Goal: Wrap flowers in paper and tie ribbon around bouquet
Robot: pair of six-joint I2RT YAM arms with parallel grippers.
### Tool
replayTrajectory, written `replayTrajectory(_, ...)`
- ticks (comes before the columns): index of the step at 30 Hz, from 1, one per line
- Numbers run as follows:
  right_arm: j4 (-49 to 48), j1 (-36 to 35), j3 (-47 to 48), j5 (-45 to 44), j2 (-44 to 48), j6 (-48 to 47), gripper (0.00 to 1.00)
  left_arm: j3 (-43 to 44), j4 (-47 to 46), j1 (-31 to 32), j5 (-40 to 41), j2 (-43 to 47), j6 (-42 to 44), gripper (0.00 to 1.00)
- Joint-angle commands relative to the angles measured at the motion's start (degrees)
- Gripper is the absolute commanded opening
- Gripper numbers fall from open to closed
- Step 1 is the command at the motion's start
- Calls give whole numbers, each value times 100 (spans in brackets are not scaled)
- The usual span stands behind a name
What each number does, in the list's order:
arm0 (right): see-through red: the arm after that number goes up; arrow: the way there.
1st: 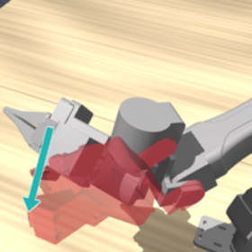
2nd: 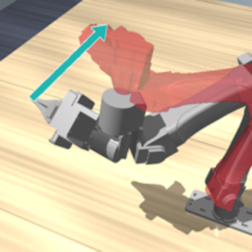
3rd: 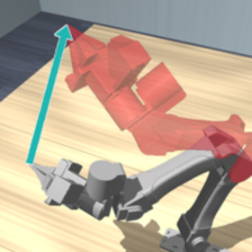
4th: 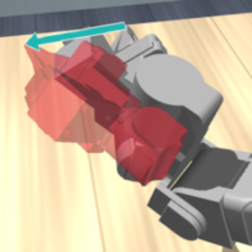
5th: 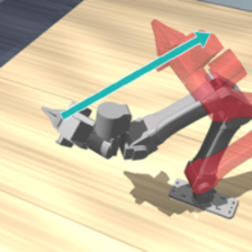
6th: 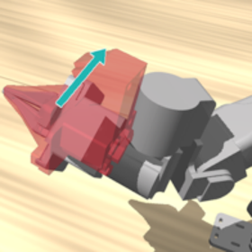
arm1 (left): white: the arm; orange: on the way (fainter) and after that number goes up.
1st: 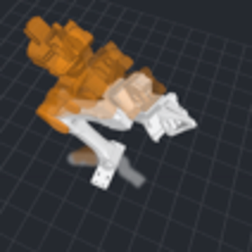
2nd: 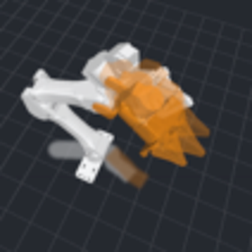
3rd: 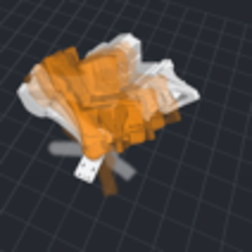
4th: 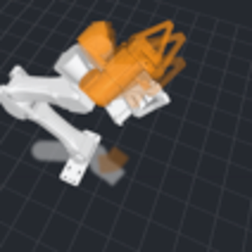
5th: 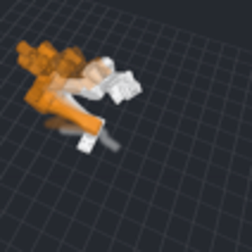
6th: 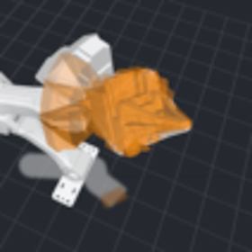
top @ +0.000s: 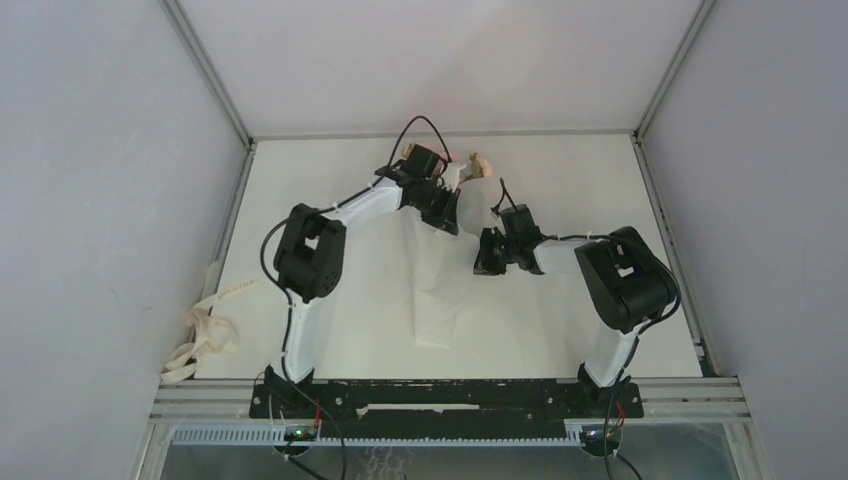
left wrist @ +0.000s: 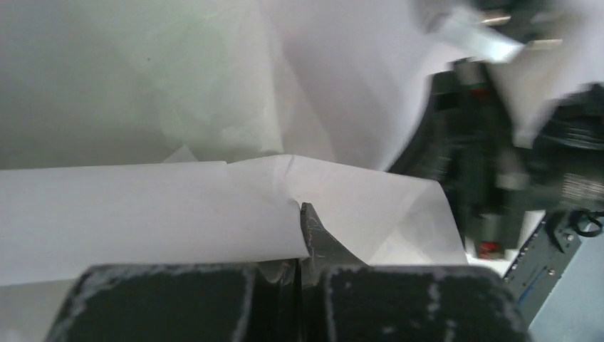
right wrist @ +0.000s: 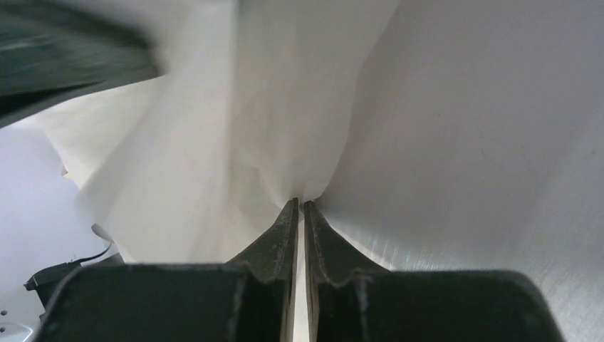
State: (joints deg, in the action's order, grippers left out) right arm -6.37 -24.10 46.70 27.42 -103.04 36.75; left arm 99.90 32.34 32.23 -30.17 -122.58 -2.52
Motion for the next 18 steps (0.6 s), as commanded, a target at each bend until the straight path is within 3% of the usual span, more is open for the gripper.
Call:
replayTrajectory(1, 162, -60, 0, -312, 473, -29, 15, 375, 64, 20, 153, -525, 109, 0)
replayTrajectory(5, 684, -66, -139, -886, 1081, -25, 20, 440, 54, 13, 338, -732, 176, 0)
replayTrajectory(10, 1554, -59, -152, -2006, 1989, -230, 33, 443, 49, 19, 406, -726, 232, 0)
replayTrajectory(15, 1252, -171, -152, -1298, 2220, -492, 59, 443, 45, 15, 443, -690, 244, 0)
replayTrajectory(18, 1112, -139, -152, -1003, 1830, -371, 67, 418, 45, 18, 462, -666, 244, 0)
